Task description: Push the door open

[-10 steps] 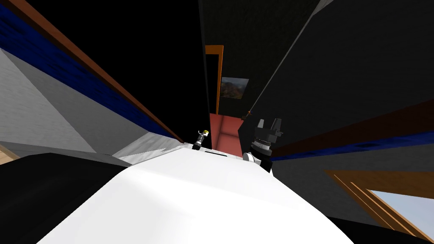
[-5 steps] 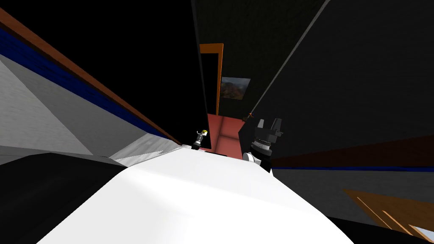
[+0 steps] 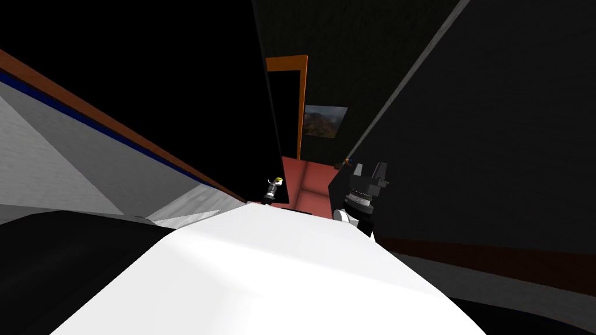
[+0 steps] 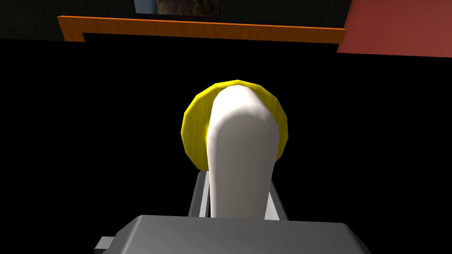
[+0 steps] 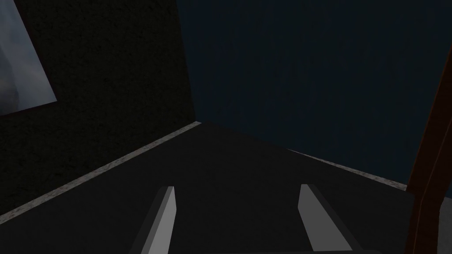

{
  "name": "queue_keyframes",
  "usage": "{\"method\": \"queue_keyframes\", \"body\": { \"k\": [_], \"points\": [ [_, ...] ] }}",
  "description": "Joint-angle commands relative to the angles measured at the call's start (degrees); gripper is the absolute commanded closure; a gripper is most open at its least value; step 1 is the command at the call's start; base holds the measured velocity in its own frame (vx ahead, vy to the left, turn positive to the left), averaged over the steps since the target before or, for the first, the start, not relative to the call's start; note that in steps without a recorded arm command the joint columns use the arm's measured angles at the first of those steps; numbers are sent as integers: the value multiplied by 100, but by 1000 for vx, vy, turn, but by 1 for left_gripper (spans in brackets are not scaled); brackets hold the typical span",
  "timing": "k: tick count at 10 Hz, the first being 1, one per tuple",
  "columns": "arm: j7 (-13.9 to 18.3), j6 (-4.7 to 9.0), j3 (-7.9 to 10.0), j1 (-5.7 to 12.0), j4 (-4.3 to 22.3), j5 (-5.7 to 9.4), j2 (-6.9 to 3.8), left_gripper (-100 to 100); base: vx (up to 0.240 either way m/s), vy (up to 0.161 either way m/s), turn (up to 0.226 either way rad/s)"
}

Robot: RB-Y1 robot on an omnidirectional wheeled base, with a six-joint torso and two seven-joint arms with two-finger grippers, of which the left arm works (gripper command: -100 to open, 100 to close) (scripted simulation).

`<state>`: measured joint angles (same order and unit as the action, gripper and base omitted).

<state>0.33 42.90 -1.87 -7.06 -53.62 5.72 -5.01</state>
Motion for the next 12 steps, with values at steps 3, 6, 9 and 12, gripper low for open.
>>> {"method": "queue_keyframes", "body": {
  "k": [3, 6, 9, 12],
  "points": [
    [-67, -60, 314, -37, -104, 130, -53, 100, 172, -79, 64],
    [-128, -62, 518, -7, -55, 217, -29, 100, 161, -62, 67],
    [-183, -63, 705, 21, -10, 296, 2, 100, 144, -64, 66],
    [-239, -65, 895, 49, 35, 376, 44, 100, 191, -92, 75]
  ]
}}
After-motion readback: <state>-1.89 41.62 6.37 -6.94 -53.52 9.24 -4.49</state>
